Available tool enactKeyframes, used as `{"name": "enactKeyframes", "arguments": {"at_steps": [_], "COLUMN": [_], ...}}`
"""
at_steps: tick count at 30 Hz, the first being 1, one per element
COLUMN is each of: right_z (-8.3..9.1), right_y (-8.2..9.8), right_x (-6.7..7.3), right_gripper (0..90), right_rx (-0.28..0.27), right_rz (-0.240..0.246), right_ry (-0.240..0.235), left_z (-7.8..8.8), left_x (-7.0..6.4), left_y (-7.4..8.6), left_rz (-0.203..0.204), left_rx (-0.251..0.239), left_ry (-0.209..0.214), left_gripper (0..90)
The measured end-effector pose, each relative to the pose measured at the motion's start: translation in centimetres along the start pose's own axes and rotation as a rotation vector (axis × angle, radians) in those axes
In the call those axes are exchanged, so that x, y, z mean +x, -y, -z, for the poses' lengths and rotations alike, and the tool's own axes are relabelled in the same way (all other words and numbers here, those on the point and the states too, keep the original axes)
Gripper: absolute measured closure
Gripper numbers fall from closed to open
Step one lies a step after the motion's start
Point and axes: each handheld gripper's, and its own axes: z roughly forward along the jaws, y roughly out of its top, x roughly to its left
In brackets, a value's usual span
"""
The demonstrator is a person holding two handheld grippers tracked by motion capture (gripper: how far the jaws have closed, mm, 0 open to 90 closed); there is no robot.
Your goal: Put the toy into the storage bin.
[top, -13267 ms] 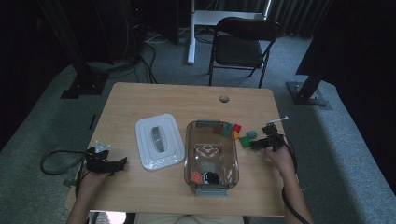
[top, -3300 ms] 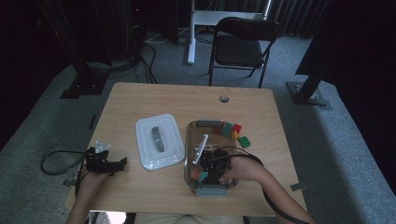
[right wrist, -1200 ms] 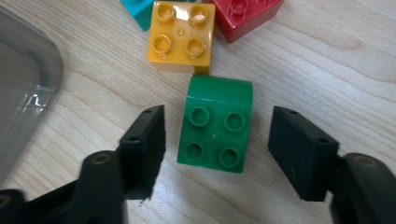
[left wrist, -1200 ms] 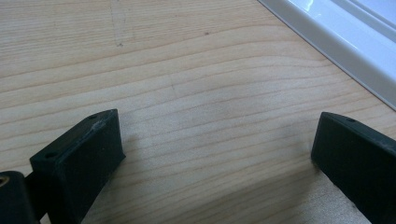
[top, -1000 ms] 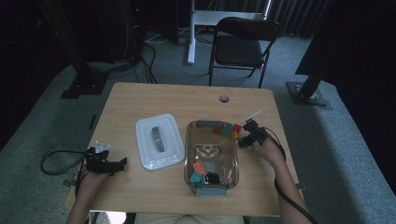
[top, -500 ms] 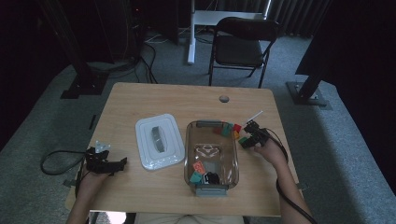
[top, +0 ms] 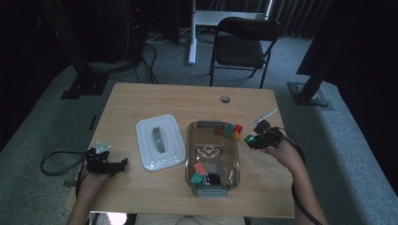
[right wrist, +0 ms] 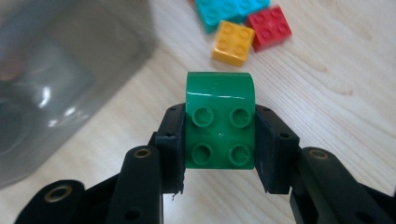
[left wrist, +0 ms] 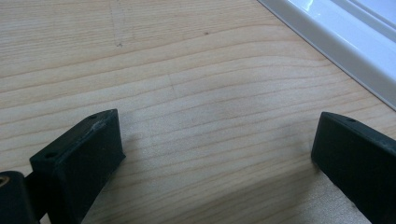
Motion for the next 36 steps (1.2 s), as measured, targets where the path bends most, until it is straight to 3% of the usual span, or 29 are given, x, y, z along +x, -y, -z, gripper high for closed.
{"name": "enactKeyframes", "arguments": {"at_steps": [6, 12, 16, 18, 22, 24, 27, 28, 36], "right_z": [3.2, 6.0, 6.8, 7.3, 7.3, 6.8, 6.3, 5.5, 1.5], "right_y": [-0.5, -0.9, -1.3, -1.6, -2.0, -2.4, -2.6, -3.0, -4.2], "right_x": [2.0, 3.9, 5.1, 6.3, 7.3, 8.6, 9.4, 10.3, 13.6], "right_gripper": [58.8, 58.8, 58.8, 58.8, 58.8, 58.8, 58.8, 58.7, 58.7], "right_rx": [-0.037, -0.098, -0.123, -0.141, -0.152, -0.127, -0.108, -0.080, 0.021], "right_rz": [0.103, 0.213, 0.261, 0.313, 0.349, 0.413, 0.451, 0.493, 0.598], "right_ry": [-0.016, -0.089, -0.120, -0.138, -0.169, -0.206, -0.234, -0.253, -0.327], "left_z": [0.0, 0.0, 0.0, 0.0, 0.0, 0.0, 0.0, 0.0, 0.0], "left_x": [0.0, 0.0, 0.0, 0.0, 0.0, 0.0, 0.0, 0.0, 0.0], "left_y": [0.0, 0.0, 0.0, 0.0, 0.0, 0.0, 0.0, 0.0, 0.0], "left_rz": [0.001, 0.000, 0.000, 0.000, 0.000, 0.000, 0.000, 0.000, 0.000], "left_rx": [-0.002, 0.000, 0.001, 0.001, 0.001, 0.000, 0.000, 0.000, 0.000], "left_ry": [-0.001, 0.000, 0.000, 0.000, 0.000, 0.000, 0.000, 0.000, 0.000], "left_gripper": [2.6, 2.6, 2.6, 2.6, 2.6, 2.6, 2.6, 2.6, 2.6]}}
